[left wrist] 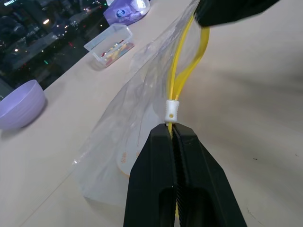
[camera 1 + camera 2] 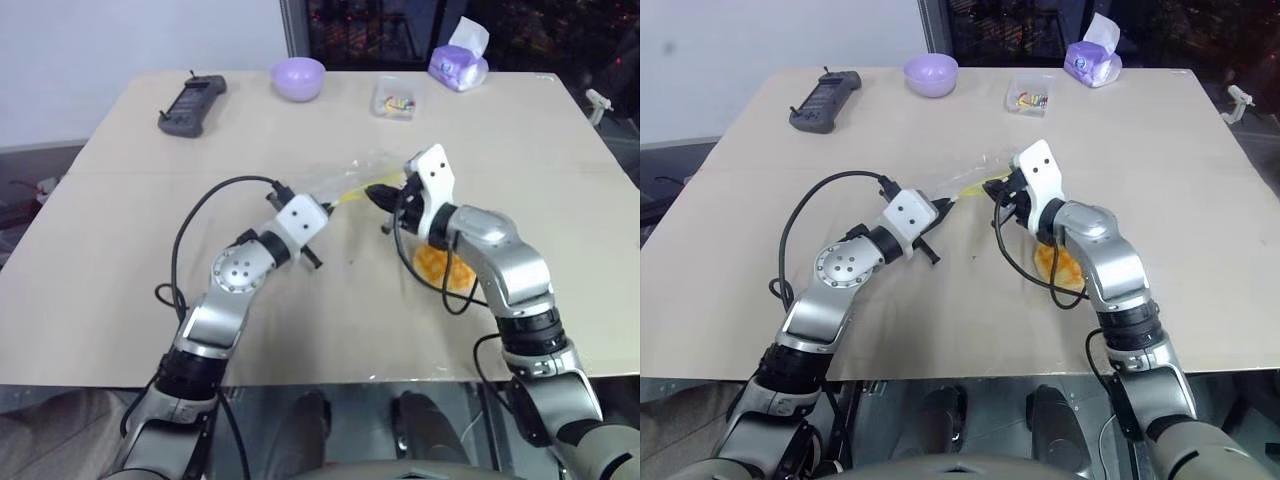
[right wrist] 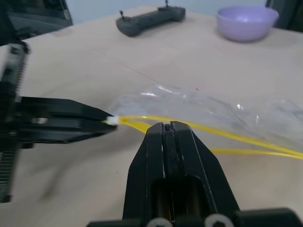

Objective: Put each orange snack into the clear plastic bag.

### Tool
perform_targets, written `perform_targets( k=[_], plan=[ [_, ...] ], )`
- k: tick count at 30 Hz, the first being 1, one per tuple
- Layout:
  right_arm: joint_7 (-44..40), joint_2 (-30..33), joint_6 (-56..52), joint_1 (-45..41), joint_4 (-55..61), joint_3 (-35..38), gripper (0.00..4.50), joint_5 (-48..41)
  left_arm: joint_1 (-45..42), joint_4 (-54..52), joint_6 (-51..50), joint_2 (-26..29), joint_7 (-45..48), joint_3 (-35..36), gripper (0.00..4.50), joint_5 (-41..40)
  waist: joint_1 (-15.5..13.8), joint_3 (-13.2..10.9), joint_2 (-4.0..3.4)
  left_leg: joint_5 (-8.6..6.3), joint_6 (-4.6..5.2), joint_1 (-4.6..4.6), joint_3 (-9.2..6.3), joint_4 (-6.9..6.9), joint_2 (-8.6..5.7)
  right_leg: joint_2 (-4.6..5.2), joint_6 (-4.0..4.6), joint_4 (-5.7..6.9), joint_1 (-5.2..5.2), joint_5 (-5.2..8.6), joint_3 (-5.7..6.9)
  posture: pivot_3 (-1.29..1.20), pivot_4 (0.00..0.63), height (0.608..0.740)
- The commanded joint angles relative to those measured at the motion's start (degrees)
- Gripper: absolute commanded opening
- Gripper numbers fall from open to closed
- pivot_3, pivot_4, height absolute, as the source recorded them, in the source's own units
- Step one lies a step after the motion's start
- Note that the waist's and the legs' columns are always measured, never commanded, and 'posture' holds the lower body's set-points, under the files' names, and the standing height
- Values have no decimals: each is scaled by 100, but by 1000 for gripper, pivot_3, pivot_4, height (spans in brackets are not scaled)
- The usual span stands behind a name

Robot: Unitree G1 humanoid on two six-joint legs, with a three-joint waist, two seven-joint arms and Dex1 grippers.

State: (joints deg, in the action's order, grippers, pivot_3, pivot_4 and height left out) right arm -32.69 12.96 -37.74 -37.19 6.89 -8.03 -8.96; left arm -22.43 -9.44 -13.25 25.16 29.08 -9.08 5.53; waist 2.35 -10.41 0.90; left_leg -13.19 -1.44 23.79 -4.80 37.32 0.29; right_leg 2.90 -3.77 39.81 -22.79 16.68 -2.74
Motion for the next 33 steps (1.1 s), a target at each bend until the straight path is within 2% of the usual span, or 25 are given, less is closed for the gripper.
perform_targets(
  k=[1, 11, 19, 23, 27, 28, 30, 32, 33],
  plan=[
    [107, -39, 131, -182, -39, 54, 28, -32, -46, -257, 131, -18, 40, -11, 0, -14, 0, 0, 0, 0, 0, 0, 0, 0, 0, 0, 0, 0, 0, 0, 0, 0, 150, 740],
    [426, -139, 453, -330, -745, -69, 28, 255, 8, -425, 293, -59, 387, -191, 0, -147, 6, 0, 0, 0, 0, 0, 1, 0, 0, 0, 0, 0, 0, 0, -1, 0, 150, 740],
    [835, 212, 1759, -461, -1696, -971, 28, 1652, 12, -433, 349, -44, 489, -260, 0, -143, 7, 0, -1, 0, 0, 0, 2, -1, 0, 0, 0, -1, -1, 0, -1, 0, 150, 740],
    [1168, 770, 2814, -469, -1970, -1685, 28, 2853, 8, -388, 295, -21, 427, -217, 0, -66, 3, 0, 0, 0, 0, 0, 4, -1, 0, 0, 0, -2, -1, 0, -4, 0, 150, 740],
    [1232, 1129, 3358, -355, -2005, -1905, 28, 3377, -18, -322, 206, -32, 290, -149, 0, 1, 4, 0, 0, 0, -1, 0, 4, 0, 0, 0, 0, -3, -1, 0, -3, 0, 150, 740],
    [1230, 1154, 3425, -339, -2008, -1889, 555, 3428, -21, -311, 188, -37, 271, -150, 0, 13, 9, 0, 0, 0, -1, 0, 4, 0, 0, 0, 0, -3, -1, 0, -3, 0, 150, 740],
    [1216, 1190, 3530, -323, -1999, -1866, 1320, 3535, -26, -287, 173, -43, 241, -155, 0, 32, 15, 0, 0, 0, -1, -1, 4, -1, 1, -1, 0, -2, -1, 0, -4, 0, 150, 740],
    [1220, 1210, 3611, -310, -2002, -1833, 2370, 3646, -33, -265, 156, -52, 199, -156, 0, 54, 13, 0, 0, 0, -1, -1, 4, -1, 1, -1, 0, -2, -1, 0, -4, 0, 150, 740],
    [1212, 1207, 3626, -298, -2006, -1808, 2672, 3672, -36, -251, 150, -56, 182, -159, 0, 60, 9, 0, 0, 0, -1, -1, 4, -1, 1, -1, 0, -2, -1, 0, -4, 0, 150, 740]
  ],
)
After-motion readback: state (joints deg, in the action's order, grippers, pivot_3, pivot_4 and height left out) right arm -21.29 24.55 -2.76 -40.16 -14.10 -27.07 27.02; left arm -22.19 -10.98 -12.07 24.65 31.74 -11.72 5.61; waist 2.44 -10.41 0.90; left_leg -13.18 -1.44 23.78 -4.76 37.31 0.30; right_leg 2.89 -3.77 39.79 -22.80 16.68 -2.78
